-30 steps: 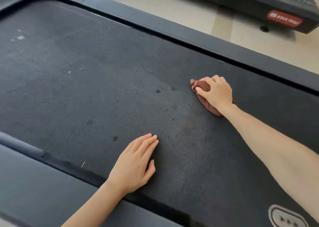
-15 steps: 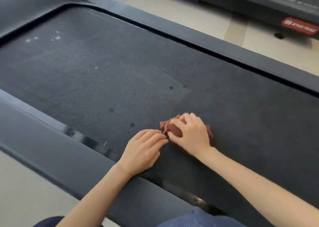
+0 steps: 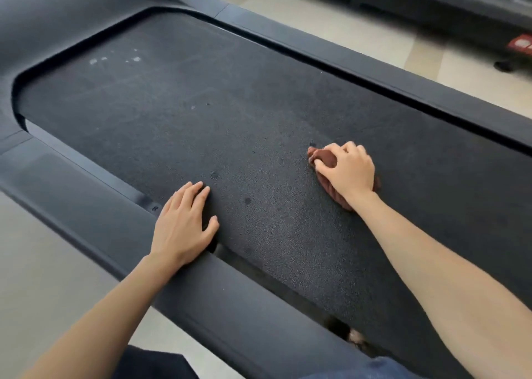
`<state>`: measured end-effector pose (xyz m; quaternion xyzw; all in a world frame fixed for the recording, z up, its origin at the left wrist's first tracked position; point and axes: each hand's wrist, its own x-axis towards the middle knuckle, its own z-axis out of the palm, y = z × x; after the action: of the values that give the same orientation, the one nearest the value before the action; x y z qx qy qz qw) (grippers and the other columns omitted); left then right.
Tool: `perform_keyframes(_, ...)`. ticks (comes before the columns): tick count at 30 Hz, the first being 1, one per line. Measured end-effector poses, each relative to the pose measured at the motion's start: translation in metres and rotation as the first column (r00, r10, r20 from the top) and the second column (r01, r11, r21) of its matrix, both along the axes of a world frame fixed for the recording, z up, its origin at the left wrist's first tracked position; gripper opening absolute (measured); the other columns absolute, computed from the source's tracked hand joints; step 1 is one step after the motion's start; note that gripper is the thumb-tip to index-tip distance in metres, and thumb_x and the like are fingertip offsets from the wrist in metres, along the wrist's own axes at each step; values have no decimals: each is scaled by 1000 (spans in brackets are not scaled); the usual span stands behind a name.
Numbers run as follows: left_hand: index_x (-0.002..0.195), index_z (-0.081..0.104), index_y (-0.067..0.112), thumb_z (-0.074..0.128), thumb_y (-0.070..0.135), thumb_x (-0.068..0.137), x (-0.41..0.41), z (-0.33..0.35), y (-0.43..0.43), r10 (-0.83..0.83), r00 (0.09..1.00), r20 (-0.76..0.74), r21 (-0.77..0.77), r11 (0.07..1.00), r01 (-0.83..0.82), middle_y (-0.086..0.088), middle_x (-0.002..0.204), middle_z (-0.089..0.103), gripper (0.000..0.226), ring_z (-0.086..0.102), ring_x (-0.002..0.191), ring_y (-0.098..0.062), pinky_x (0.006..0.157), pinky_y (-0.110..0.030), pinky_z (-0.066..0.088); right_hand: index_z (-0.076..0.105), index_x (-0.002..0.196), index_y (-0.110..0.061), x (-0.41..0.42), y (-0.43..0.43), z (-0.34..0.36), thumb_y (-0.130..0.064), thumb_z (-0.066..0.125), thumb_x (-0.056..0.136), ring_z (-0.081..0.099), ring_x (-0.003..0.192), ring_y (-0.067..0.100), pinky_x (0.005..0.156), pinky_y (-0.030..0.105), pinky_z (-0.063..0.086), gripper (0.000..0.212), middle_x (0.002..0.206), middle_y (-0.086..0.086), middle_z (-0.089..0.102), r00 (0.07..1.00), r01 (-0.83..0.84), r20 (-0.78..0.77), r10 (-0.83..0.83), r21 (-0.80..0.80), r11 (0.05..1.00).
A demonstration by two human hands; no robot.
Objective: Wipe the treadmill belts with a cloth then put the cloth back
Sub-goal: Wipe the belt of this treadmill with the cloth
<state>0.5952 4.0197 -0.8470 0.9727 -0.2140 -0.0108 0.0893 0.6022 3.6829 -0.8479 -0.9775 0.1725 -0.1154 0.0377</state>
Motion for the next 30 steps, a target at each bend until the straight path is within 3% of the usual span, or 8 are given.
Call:
perform_keyframes(2, 131, 50, 5, 27, 48, 79, 0, 0, 0, 10, 1000, 1, -3, 1000, -10, -12, 138, 48, 72, 37, 134, -29, 110, -43, 30, 63, 109, -24, -7, 12, -1, -52, 54, 84, 51, 94, 31, 78, 37, 40, 39, 100, 10, 58, 999, 25, 30, -24, -33, 999)
perform_keyframes(7, 130, 51, 4, 27, 47, 78, 0, 1, -1, 11, 1000, -15, 0, 1000, -11, -13, 135, 50, 72, 39, 132, -31, 108, -43, 32, 67, 95, -25, -68, 80, 0, -51, 57, 78, 53, 79, 25, 67, 33, 41, 32, 85, 4, 57, 960, -269, 85, 268, 3, 963)
perform_keyframes(12, 132, 50, 5, 25, 47, 77, 0, 1, 1, 7, 1000, -19, 0, 1000, -7, -12, 137, 49, 73, 37, 133, -30, 109, -42, 30, 68, 90, -26, -105, 135, 3, -48, 61, 73, 52, 73, 26, 64, 35, 42, 28, 80, 3, 56, 921, -386, 88, 380, 72, 920)
perform_keyframes(17, 133, 49, 8, 24, 47, 77, -1, 2, 2, 9, 1000, -30, -34, 999, -10, -9, 140, 47, 73, 34, 135, -27, 109, -41, 29, 69, 90, -30, -159, 96, 5, -48, 66, 71, 50, 75, 23, 65, 35, 43, 26, 84, 1, 56, 798, -603, 29, 602, 73, 795)
perform_keyframes(20, 133, 49, 7, 26, 47, 77, -2, 1, 2, 13, 1000, -25, -45, 999, -14, -10, 140, 46, 73, 33, 136, -28, 109, -42, 28, 70, 89, -30, -189, 68, 4, -47, 68, 70, 49, 75, 21, 64, 35, 40, 26, 84, 0, 56, 815, -580, 48, 578, 77, 811)
perform_keyframes(24, 134, 48, 5, 25, 48, 78, -3, 1, 0, 12, 999, -32, -49, 999, -13, -11, 141, 44, 74, 32, 136, -29, 109, -43, 28, 70, 86, -28, -162, 80, 4, -44, 68, 69, 50, 72, 22, 62, 33, 40, 23, 81, 0, 57, 808, -589, 74, 585, 75, 805)
perform_keyframes(30, 138, 43, 7, 39, 42, 83, -4, -2, 0, 6, 999, -43, -37, 999, -7, -11, 146, 39, 66, 26, 139, -28, 113, -42, 23, 69, 97, -25, -48, 123, 1, -48, 64, 75, 53, 80, 23, 65, 34, 45, 32, 88, 3, 58, 822, -570, 55, 567, 70, 819)
